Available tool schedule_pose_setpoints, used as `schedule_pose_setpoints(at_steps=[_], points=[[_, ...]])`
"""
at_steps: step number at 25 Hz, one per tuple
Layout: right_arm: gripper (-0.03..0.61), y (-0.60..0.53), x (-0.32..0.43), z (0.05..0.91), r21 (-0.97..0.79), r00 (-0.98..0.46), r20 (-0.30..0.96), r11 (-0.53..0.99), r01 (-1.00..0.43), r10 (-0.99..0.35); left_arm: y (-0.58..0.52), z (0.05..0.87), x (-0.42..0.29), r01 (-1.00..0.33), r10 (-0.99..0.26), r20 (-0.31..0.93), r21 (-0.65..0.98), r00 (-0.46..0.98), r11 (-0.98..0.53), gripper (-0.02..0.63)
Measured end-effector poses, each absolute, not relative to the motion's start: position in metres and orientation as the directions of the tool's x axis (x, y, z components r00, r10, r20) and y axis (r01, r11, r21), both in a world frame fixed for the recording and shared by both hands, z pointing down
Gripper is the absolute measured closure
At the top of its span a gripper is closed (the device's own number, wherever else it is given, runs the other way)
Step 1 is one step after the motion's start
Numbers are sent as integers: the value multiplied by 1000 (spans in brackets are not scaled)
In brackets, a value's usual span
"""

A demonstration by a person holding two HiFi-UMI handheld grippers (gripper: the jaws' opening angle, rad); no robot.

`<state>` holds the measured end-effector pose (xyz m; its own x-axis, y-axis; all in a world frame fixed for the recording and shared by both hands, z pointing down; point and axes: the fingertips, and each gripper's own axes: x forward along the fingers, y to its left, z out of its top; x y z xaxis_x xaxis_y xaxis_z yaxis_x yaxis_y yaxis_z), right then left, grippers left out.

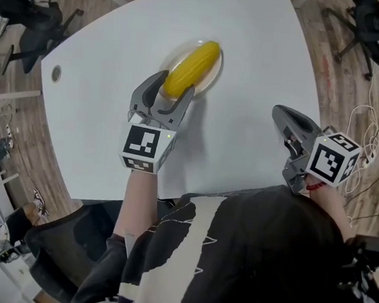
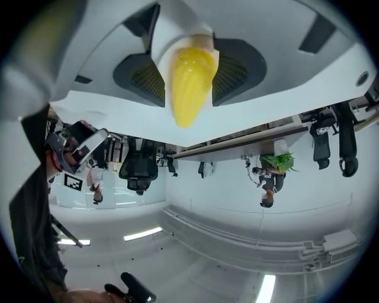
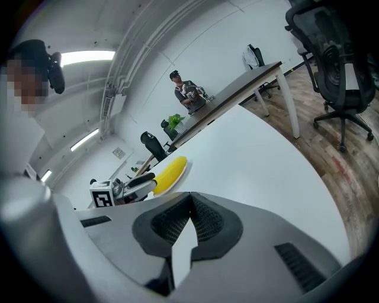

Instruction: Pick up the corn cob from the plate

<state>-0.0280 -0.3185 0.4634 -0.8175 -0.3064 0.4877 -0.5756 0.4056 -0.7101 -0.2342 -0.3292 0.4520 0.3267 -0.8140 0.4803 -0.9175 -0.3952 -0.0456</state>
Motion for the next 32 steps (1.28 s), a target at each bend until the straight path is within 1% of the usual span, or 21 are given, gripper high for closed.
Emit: schedule_pose_setpoints(at_steps=[2,7,13,17,22,29,32], points=[[563,-322,-27,460,-711,-818,484,405,-575,-310,-333,456,-236,-912,-803,501,-59,324,-405,365],[563,-330,-25,459,-718,-815,480,388,-578,-326,-338,464,-238,-897,-778,531,-70,337,-437,364],[563,-346,-22,455,-705,-804,474,393,-591,-358,-342,469,-232,-880,-756,536,-48,376,-472,362],[563,-341,-20,460,-730,-825,467,388,-562,-318,-342,472,-231,-882,-747,561,-62,357,-468,362],[563,-342,-19,444,-718,-837,461,429,-548,-296,-342,475,-235,-888,-749,572,-73,335,-454,362],[563,-351,1,430,-678,-808,486,440,-589,-333,-344,487,-227,-880,-734,600,-100,319,-464,357],[563,-346,-2,434,-703,-823,474,428,-567,-312,-344,486,-231,-881,-736,598,-102,318,-463,357]])
